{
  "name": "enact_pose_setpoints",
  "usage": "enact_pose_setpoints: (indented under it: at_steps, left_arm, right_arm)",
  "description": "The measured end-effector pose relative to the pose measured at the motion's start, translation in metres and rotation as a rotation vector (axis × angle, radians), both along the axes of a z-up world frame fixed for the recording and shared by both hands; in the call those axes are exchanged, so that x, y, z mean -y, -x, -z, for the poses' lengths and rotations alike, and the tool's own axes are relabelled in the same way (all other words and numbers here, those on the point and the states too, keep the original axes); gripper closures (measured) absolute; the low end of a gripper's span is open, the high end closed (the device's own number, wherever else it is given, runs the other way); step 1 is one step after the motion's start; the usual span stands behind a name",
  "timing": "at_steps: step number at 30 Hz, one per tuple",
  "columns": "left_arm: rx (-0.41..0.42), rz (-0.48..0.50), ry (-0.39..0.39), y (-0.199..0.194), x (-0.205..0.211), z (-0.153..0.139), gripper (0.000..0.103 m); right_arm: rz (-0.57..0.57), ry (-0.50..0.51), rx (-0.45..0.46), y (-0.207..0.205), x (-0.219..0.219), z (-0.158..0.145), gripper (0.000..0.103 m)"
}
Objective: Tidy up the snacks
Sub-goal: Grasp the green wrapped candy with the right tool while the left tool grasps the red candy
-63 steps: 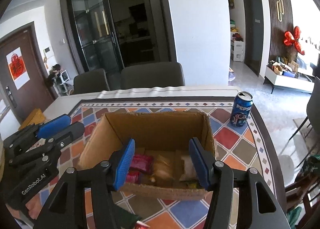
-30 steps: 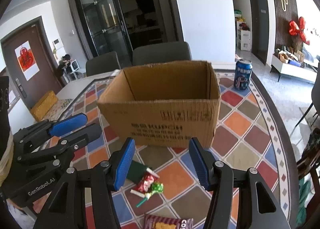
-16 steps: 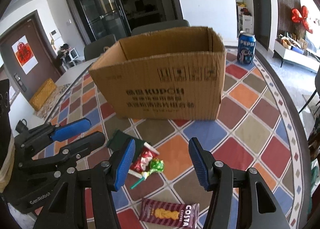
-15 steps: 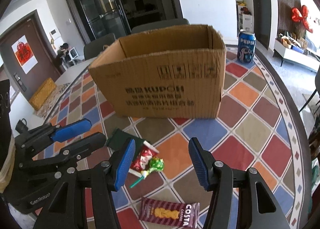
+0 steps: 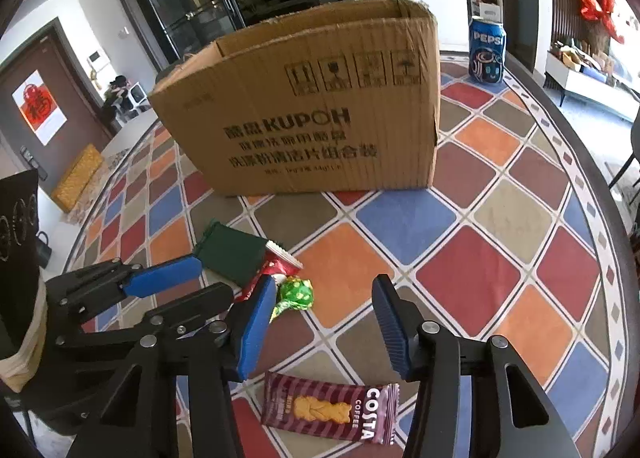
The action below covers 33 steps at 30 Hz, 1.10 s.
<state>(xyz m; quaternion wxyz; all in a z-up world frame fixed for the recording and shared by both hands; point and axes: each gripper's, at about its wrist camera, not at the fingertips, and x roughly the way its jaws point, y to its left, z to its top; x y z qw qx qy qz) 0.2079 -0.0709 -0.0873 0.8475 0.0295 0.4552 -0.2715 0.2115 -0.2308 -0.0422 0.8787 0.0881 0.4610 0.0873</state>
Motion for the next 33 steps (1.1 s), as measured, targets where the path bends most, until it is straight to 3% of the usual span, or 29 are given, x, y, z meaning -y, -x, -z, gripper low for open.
enact_pose_setpoints:
  at_steps: [9, 12, 30, 33]
  left_arm:
    - [-0.054, 0.002, 0.009, -0.005, 0.002, 0.016, 0.071]
    - [-0.069, -0.001, 0.006, -0.006, 0.002, 0.018, 0.073]
    - [-0.111, 0.008, -0.002, -0.013, 0.006, 0.032, 0.077]
    - [-0.113, 0.012, -0.001, -0.013, 0.008, 0.033, 0.079]
  right_arm:
    - [-0.015, -0.029, -0.028, -0.005, -0.003, 0.013, 0.055]
    - [-0.023, -0.044, -0.052, -0.010, -0.004, 0.019, 0.061]
    - [-0.064, -0.111, -0.141, -0.028, -0.019, 0.047, 0.069]
    - [-0.061, -0.108, -0.143, -0.028, -0.020, 0.048, 0.075]
